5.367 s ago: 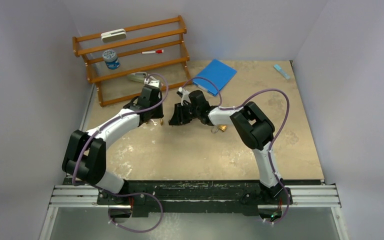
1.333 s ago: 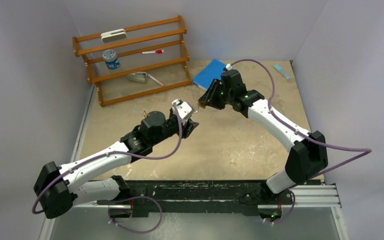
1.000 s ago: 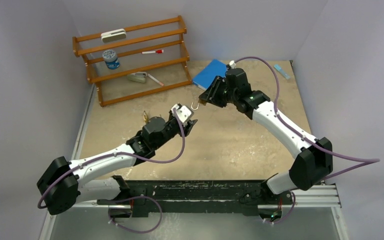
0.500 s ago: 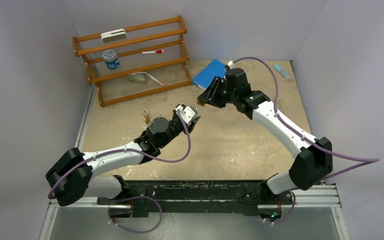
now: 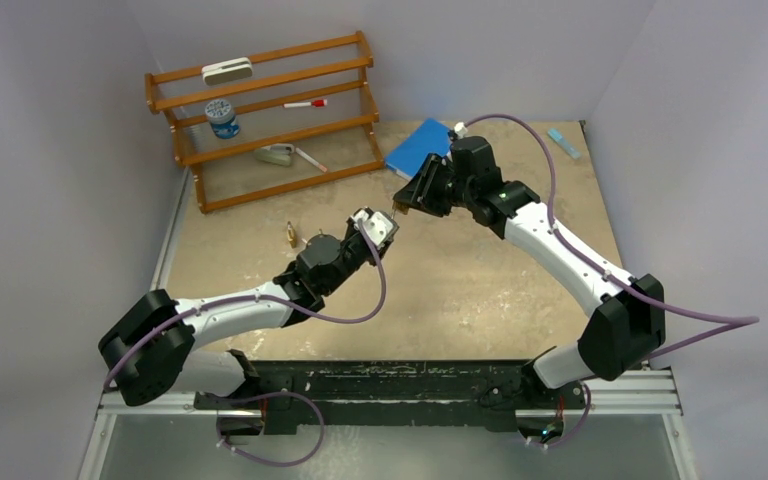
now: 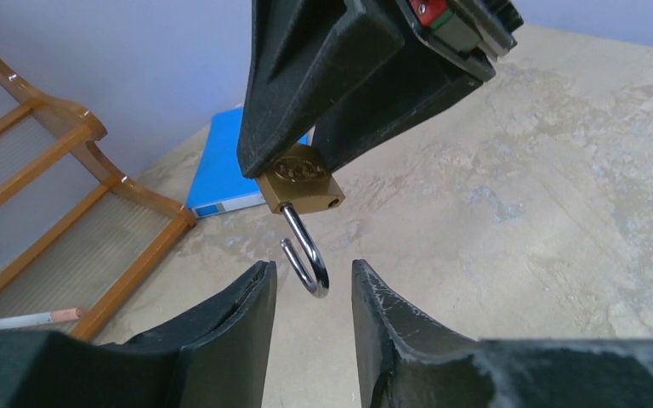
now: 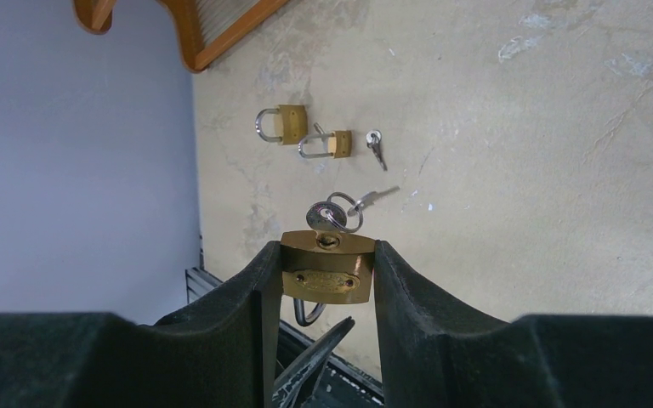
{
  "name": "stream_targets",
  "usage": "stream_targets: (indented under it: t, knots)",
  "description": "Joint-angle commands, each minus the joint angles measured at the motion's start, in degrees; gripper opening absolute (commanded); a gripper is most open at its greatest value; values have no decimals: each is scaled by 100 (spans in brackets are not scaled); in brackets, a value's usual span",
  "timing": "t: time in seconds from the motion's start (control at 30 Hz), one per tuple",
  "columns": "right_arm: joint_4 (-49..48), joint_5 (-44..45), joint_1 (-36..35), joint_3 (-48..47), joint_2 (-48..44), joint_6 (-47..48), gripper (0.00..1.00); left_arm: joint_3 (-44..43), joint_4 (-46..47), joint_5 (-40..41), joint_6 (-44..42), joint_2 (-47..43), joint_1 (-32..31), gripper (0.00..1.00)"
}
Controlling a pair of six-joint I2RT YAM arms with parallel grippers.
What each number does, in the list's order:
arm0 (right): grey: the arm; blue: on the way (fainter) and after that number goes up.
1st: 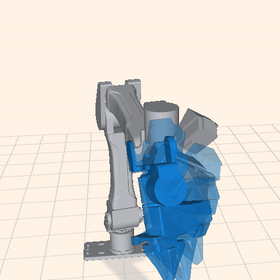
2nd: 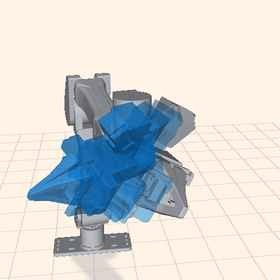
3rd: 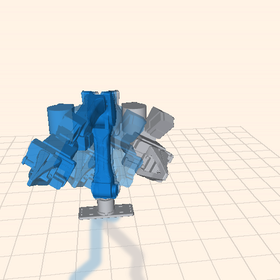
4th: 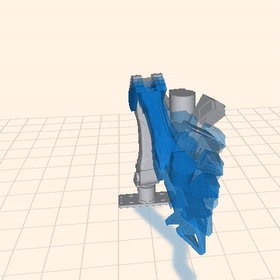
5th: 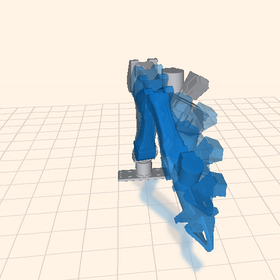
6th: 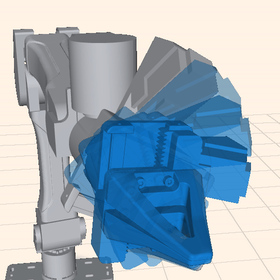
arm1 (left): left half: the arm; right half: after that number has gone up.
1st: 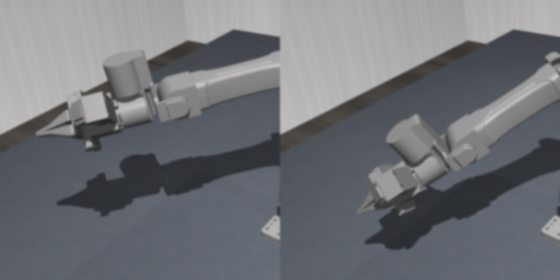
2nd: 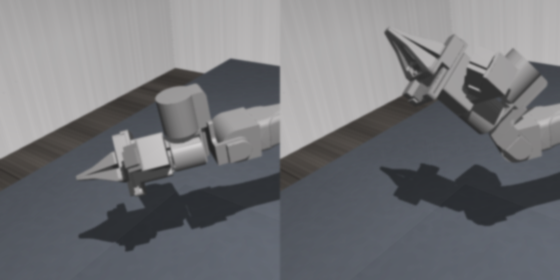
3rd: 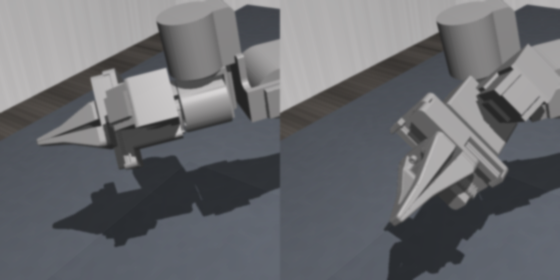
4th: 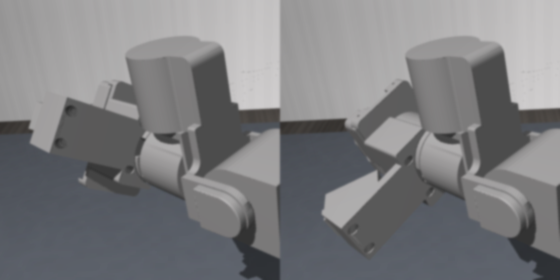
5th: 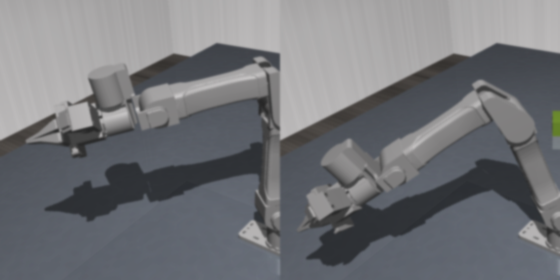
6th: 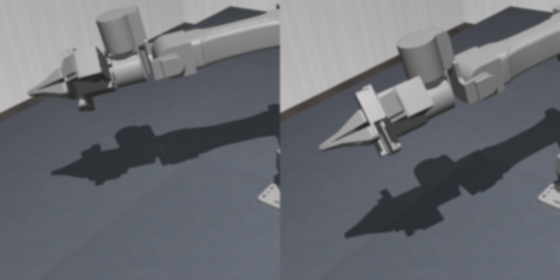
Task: Lock with the key
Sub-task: Pick up the lock from the center of the board.
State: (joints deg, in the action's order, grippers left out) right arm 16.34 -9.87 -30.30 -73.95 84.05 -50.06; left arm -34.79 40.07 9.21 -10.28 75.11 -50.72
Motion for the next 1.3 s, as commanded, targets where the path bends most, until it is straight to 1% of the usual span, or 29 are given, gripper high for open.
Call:
stream_targets:
  t: [0.0,0.1,0.13,0.17,0.23,0.27,0.37,0.47,0.5,0.57,0.6,0.63,0.67,0.73,0.8,0.87,0.93,0.97,1.07,1.13,1.2,1.27]
  knots:
    - [-313,-195,23,-278,-126,-34,0,15,615,8,7,-167,-25,39]
    - [-315,-215,18,-282,-129,-30,0,-48,595,-40,34,-95,-13,39]
    - [-315,-217,24,-288,-126,-30,0,-75,560,-49,35,-63,-19,36]
    - [-311,-217,20,-287,-134,-27,0,-110,511,-78,31,-26,-13,30]
    - [-296,-211,23,-286,-154,-29,0,-233,318,-139,27,56,-4,7]
    - [-284,-216,24,-284,-160,-30,0,-272,234,-191,31,85,-5,0]
    - [-234,-290,20,-274,-191,-30,0,-332,163,-460,170,54,88,0]
    - [-232,-318,24,-243,-241,34,0,-342,207,-869,515,-111,354,0]
    - [-262,-303,25,-230,-262,110,2,-356,211,-1120,653,-171,462,0]
    - [-606,-451,30,-86,-377,407,48,-429,130,-1561,929,-311,704,0]
    - [-832,-515,33,29,-457,634,74,-524,51,-1796,1070,-381,818,0]
    - [-1027,-491,32,147,-565,787,95,-626,-76,-2011,1206,-433,908,0]
    - [-1342,-471,38,314,-690,969,98,-747,-259,-2211,1254,-488,979,0]
    - [-1847,-420,65,612,-957,1365,99,-1012,-663,-2443,1259,-575,1013,0]
    - [-2260,-585,146,826,-1198,1837,99,-1275,-1104,-2594,1251,-637,1044,0]
    - [-2376,-674,249,908,-1428,2428,99,-1492,-1475,-2822,1324,-702,1126,0]
    - [-2799,-787,308,1238,-1762,3103,99,-1698,-1815,-3154,1447,-777,1252,0]
    - [-3158,-966,361,1483,-2001,3394,99,-1831,-1995,-3335,1496,-805,1311,0]
    - [-4504,-2002,637,2463,-2803,4107,99,-2349,-2768,-3892,1469,-811,1423,0]
    - [-4986,-3044,842,2788,-3039,4282,99,-2729,-3346,-4161,1341,-769,1440,0]
    - [-4883,-3668,924,2688,-3074,4379,99,-3026,-3836,-4350,1195,-755,1433,0]
    - [-4577,-4104,951,2484,-2980,4545,98,-3222,-4280,-4466,1062,-797,1440,0]
